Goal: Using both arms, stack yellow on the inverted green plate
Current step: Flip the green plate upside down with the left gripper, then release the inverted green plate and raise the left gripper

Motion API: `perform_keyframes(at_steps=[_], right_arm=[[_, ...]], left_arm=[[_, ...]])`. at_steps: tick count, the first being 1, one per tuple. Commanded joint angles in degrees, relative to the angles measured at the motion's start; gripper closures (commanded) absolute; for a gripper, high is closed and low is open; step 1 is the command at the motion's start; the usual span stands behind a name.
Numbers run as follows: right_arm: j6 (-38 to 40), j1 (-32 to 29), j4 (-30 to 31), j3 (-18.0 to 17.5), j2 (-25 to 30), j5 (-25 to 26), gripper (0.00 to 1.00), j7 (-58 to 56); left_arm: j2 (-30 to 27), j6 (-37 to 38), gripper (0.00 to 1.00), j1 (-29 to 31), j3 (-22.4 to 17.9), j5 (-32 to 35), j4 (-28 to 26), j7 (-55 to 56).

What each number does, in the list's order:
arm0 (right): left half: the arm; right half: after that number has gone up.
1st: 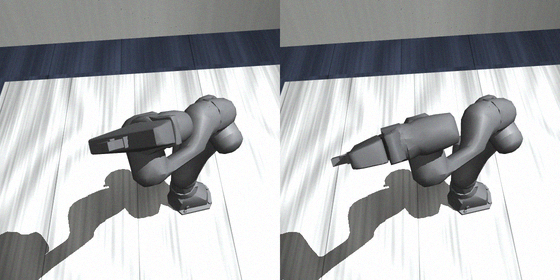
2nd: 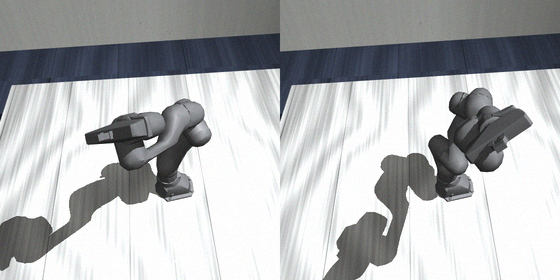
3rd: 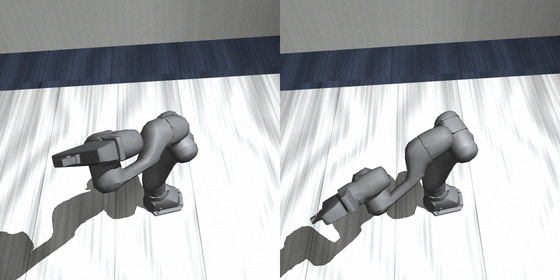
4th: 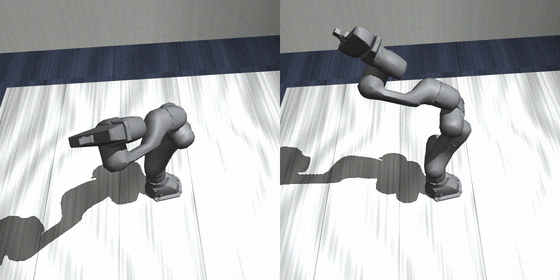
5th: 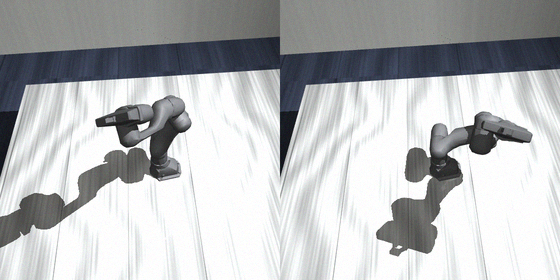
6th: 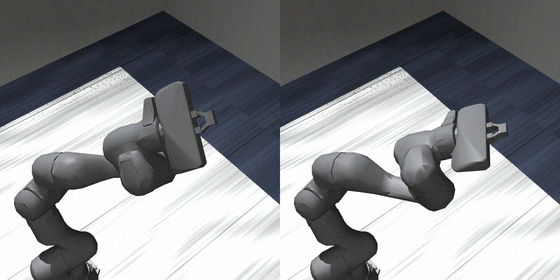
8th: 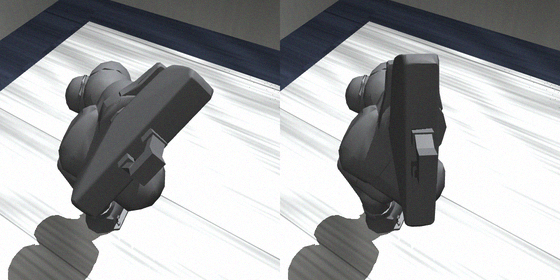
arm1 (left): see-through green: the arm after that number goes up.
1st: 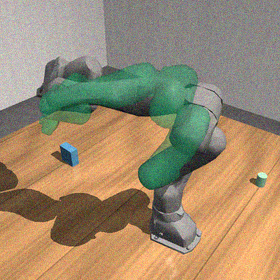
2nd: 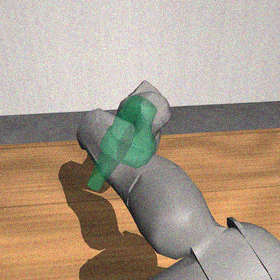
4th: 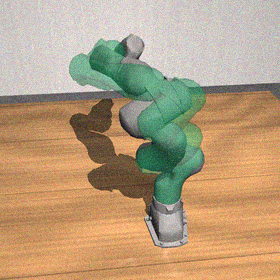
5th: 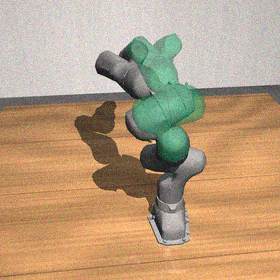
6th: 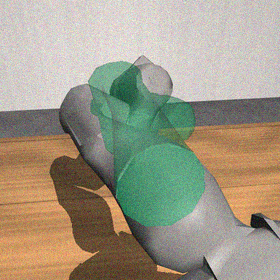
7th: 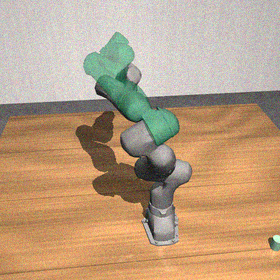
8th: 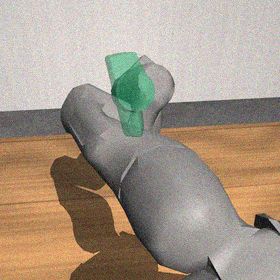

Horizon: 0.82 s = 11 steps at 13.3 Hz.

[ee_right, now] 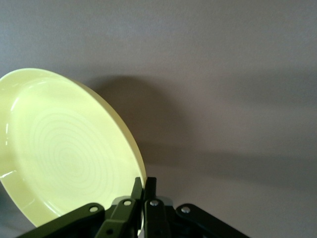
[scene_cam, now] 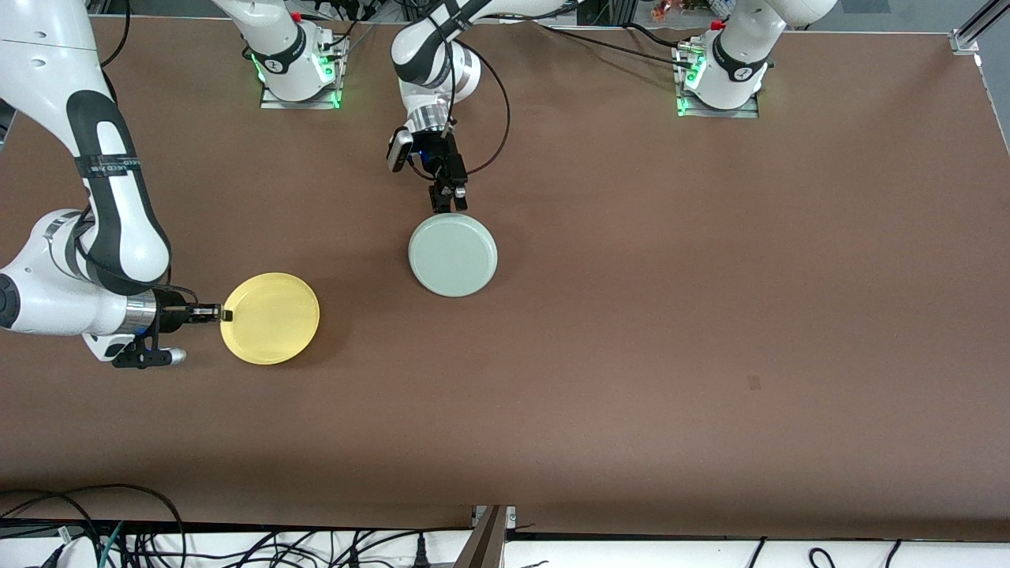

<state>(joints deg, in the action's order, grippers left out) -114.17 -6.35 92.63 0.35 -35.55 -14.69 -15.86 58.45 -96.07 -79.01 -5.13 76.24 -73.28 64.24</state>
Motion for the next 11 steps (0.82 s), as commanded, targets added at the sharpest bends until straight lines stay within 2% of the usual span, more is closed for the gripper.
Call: perform_keyframes(at_steps=[1, 4, 8, 11], right_arm=[[2.4, -0.3, -0.3, -0.5, 0.6, -2.9, 1.0, -0.8], [5.5, -0.7, -0.3, -0.4, 0.5, -8.9, 1.0, -0.7], [6.9, 0.0, -0.3, -0.4, 0.6, -9.8, 1.0, 0.4], [6.9, 0.7, -0.3, -1.7, 0.9, -9.8, 1.0, 1.2]], left_arm=[[-0.2, 0.4, 0.0, -1.9, -0.7, -6.6, 1.6, 0.3], [-0.3, 0.2, 0.0, -2.1, -0.7, -16.1, 1.9, 2.0], [-0.3, -2.9, 0.0, -1.7, 0.3, -27.3, 3.3, 8.6], [-1.5, -5.6, 0.0, 0.1, 0.4, -34.8, 4.4, 8.9]])
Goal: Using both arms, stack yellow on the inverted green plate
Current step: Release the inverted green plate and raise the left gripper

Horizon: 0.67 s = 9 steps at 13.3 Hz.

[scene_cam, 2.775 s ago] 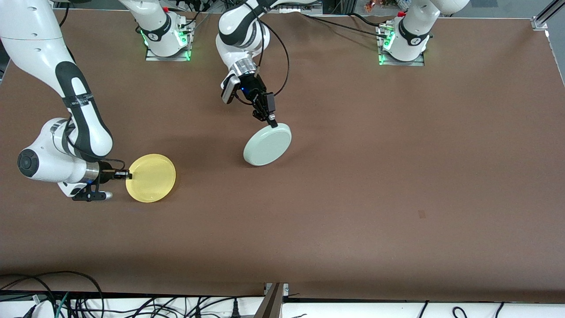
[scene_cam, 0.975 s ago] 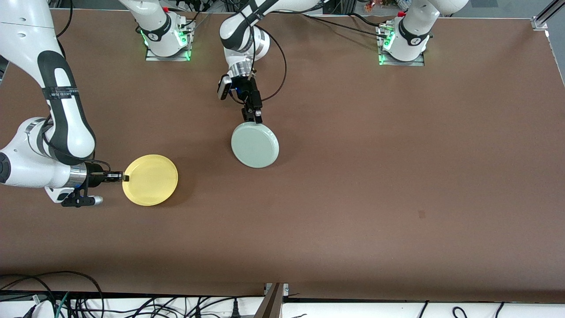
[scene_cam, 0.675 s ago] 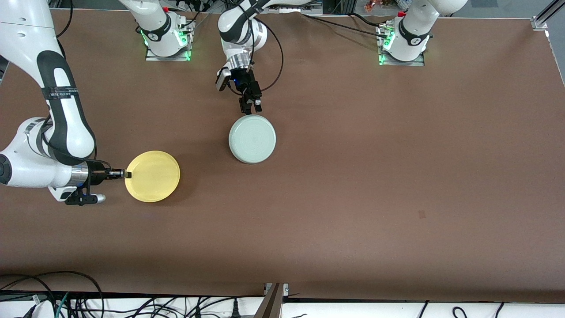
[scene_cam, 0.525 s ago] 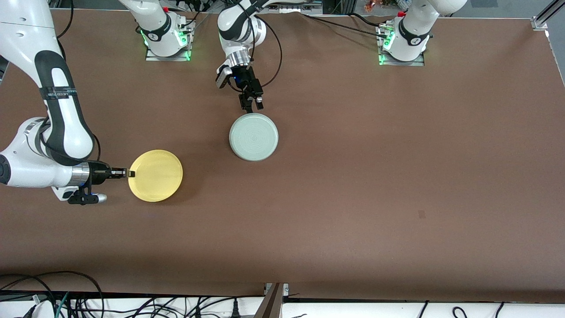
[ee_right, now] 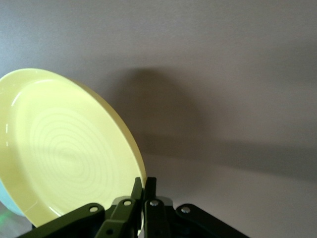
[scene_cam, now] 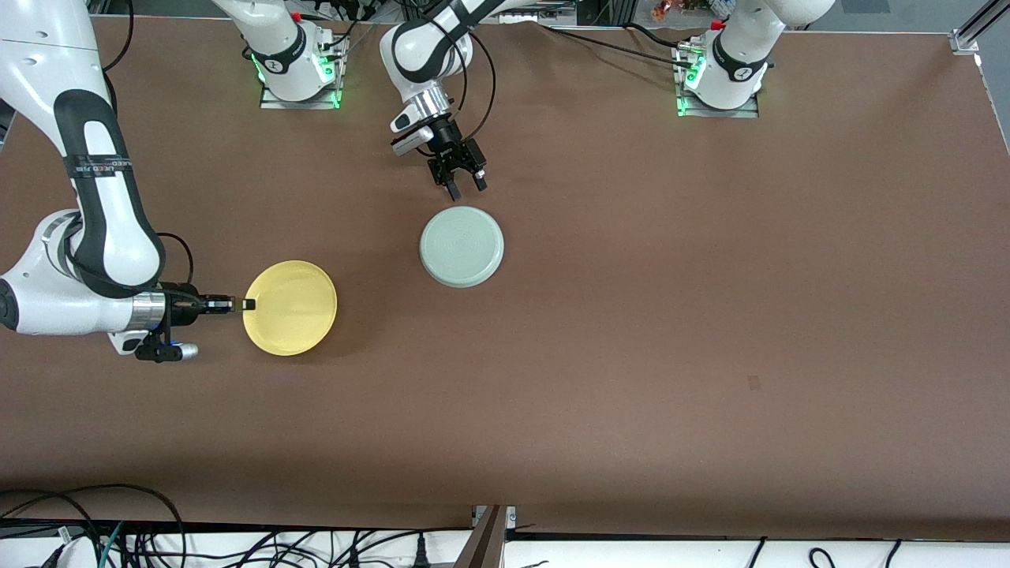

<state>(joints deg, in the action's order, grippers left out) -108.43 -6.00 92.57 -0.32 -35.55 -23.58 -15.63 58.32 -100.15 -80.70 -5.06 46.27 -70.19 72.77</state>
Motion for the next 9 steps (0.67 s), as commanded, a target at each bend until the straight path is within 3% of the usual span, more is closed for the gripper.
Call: perform_keyframes(at_steps=[1, 5, 9], right_arm=[[1.2, 0.5, -0.3, -1.5, 1.4, -0.9, 1.0, 1.1], [1.3, 0.7, -0.2, -6.1, 2.2, -0.5, 1.0, 7.1], [0.7, 3.9, 0.4, -8.0, 2.2, 0.0, 1.0, 9.6]], left_arm=[[-2.2, -2.8, 0.0, 2.8, 0.3, -9.7, 1.4, 0.4], [-6.7, -4.3, 0.0, 7.6, 0.5, -17.5, 1.3, -1.5], [-12.7, -4.4, 0.0, 16.1, 1.0, -32.0, 1.3, -10.7]])
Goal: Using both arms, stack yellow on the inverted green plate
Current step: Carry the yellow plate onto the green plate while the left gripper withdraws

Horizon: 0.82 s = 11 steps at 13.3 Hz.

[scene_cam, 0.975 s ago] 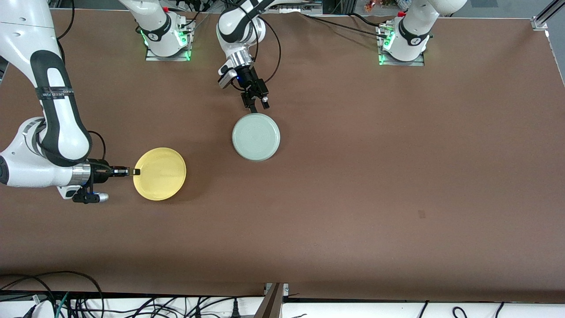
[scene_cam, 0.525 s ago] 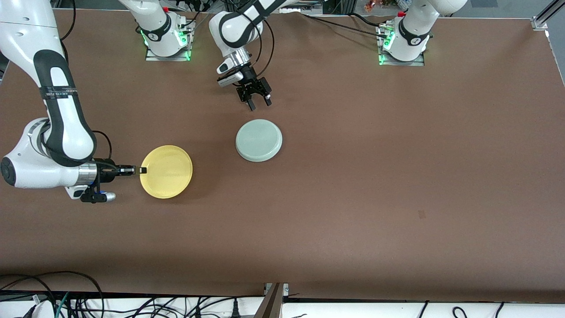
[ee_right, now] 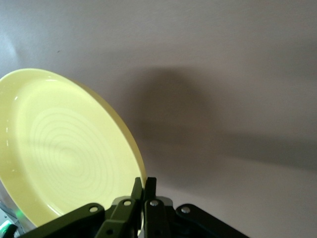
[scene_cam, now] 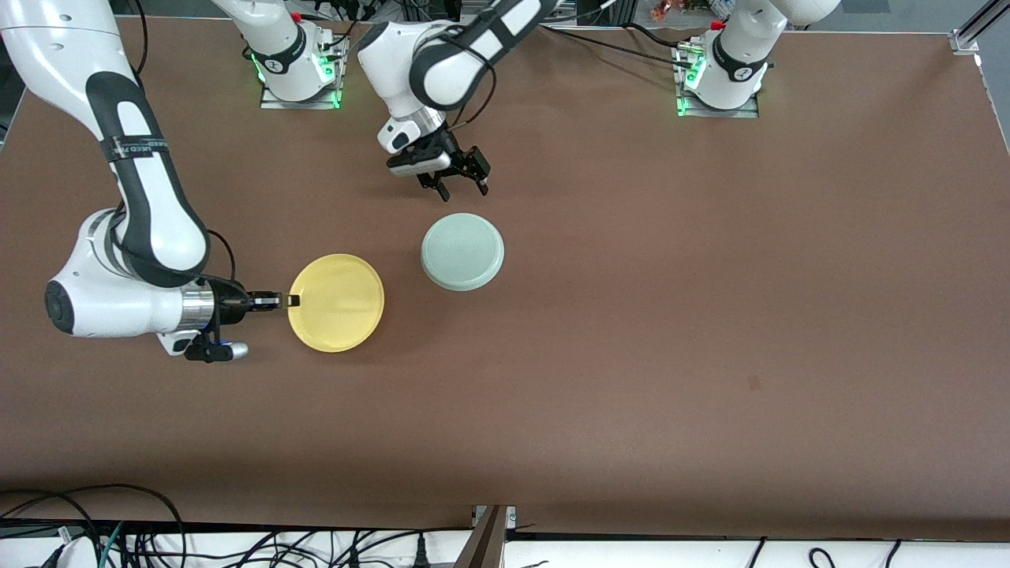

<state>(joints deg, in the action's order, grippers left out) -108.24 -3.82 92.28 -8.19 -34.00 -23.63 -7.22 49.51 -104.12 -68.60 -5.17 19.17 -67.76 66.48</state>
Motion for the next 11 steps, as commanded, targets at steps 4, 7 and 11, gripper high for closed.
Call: perform_keyframes(at_steps=[4, 7, 11], right_arm=[[-3.4, 5.2, 2.4, -0.2, 0.2, -0.3, 1.0, 1.6], [-7.4, 7.9, 4.7, -0.2, 0.3, -0.3, 1.0, 1.7], [-12.8, 11.7, 8.6, -0.2, 1.6, -0.4, 1.0, 1.9]], left_arm=[[-9.9, -0.1, 0.0, 12.0, 1.0, -14.6, -1.8, -15.0], [-14.1, 0.8, 0.0, 17.4, 1.3, -16.2, -2.8, -20.3], [-18.3, 6.0, 0.0, 24.1, 1.2, -20.1, -3.3, -27.1]])
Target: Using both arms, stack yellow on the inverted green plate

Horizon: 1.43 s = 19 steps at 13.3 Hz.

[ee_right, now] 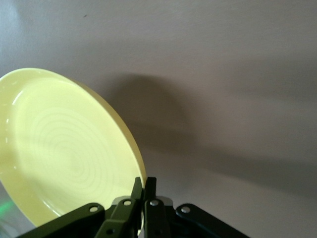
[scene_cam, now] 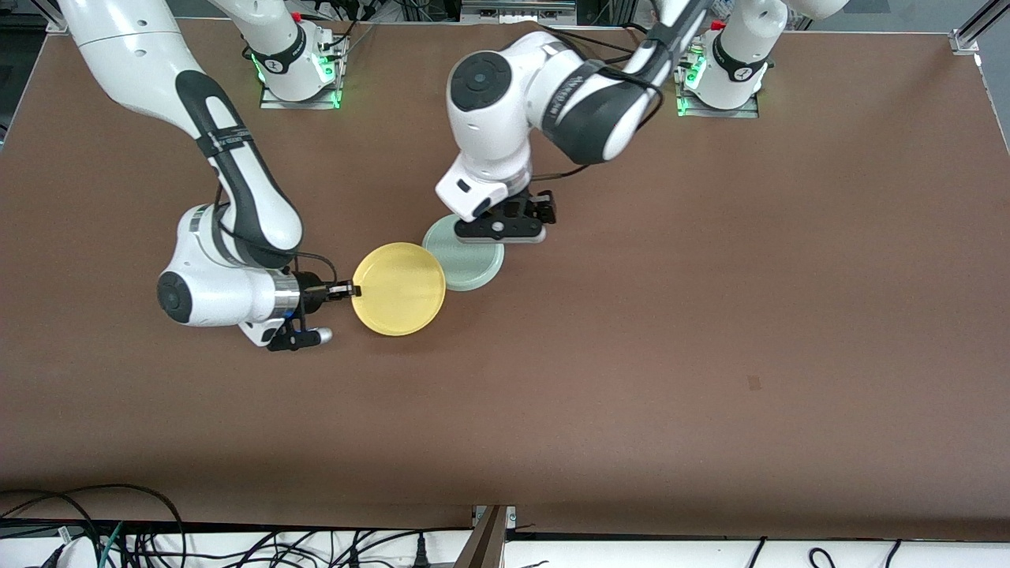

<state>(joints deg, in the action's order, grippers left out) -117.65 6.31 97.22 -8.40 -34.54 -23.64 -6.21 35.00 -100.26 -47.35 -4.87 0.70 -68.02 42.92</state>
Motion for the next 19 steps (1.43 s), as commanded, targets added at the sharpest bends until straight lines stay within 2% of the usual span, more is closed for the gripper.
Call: perform_keyframes(at_steps=[1, 3, 6, 9, 12, 15, 17, 19], right_arm=[[-6.0, 2.5, 6.0, -0.7, 3.1, -0.4, 1.0, 1.2], [-12.8, 2.7, 11.5, -3.4, 5.7, -0.4, 1.0, 2.4], [-18.9, 2.8, 17.5, -7.5, 9.1, -0.4, 1.0, 6.5], [-25.7, 2.7, 22.9, -11.3, 10.4, -0.4, 1.0, 11.8], [-29.8, 2.7, 26.9, -12.9, 10.7, -0.4, 1.0, 14.2], [-30.2, 2.8, 27.8, -13.4, 11.0, -0.4, 1.0, 14.4], [-30.6, 3.3, 28.1, -13.4, 10.9, -0.4, 1.0, 14.4], [-30.7, 3.6, 28.2, -13.4, 10.6, -0.5, 1.0, 14.4]], left_arm=[[-4.8, 3.7, 0.0, 4.8, 0.9, -2.3, -3.1, -5.6], [-6.6, 6.0, 0.0, 8.9, 0.8, -3.7, -3.0, -9.6], [-11.1, 10.6, 0.0, 14.8, 0.9, -3.7, -3.0, -15.4], [-14.9, 16.3, 0.0, 19.5, 0.8, -3.7, -3.0, -20.1], [-17.2, 20.4, 0.0, 24.6, 0.7, -3.7, -2.9, -26.2], [-21.4, 21.0, 0.0, 30.4, 0.3, -3.2, -5.5, -32.1], [-23.6, 20.9, 0.0, 34.1, 0.4, -3.2, -7.7, -36.1], [-27.0, 18.8, 0.0, 36.3, 0.4, -3.2, -13.2, -38.6]])
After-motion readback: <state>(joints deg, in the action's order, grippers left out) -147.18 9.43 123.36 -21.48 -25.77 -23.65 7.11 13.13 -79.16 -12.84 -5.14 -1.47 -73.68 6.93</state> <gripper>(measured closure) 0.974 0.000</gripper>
